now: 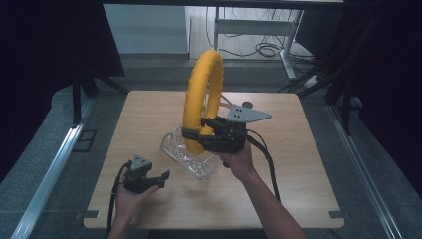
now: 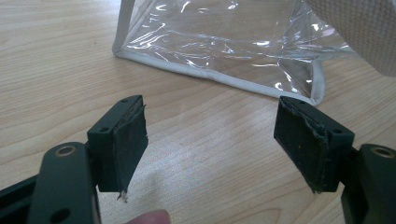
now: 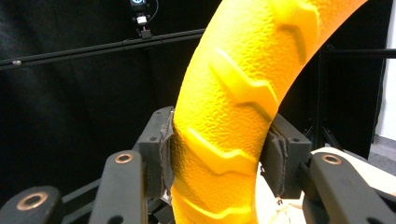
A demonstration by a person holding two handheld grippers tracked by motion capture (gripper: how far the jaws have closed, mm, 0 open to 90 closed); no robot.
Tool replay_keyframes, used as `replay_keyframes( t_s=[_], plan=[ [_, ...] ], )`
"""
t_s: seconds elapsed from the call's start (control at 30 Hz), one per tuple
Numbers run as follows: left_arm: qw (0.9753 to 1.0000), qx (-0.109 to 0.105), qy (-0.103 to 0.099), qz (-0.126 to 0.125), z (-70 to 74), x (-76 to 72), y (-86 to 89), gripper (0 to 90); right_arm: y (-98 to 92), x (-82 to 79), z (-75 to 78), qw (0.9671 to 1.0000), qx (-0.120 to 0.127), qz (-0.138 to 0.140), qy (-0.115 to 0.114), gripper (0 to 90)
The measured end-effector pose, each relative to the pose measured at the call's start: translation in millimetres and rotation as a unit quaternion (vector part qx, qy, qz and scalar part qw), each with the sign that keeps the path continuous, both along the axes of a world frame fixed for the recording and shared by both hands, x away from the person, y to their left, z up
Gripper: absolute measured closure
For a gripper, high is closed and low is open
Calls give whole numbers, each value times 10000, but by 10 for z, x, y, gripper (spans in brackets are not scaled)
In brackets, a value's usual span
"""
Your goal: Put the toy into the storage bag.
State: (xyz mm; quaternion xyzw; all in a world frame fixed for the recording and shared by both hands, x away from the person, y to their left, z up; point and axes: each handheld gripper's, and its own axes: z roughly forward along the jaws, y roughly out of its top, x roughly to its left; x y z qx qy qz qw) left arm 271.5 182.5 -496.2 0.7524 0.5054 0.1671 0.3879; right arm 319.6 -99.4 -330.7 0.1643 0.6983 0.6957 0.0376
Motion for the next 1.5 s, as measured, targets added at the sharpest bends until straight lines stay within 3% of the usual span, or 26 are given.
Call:
replay_keyframes(
  t_s=[0.47,1.5],
  plan=[
    [10000,6,-1,2,-2,1,-5,256,22,-9,-150,9999,-72,74,130,502],
    [10000,39,18,-37,-14,7,-22,256,-1,53,-554,9974,-202,160,667,502]
  ],
)
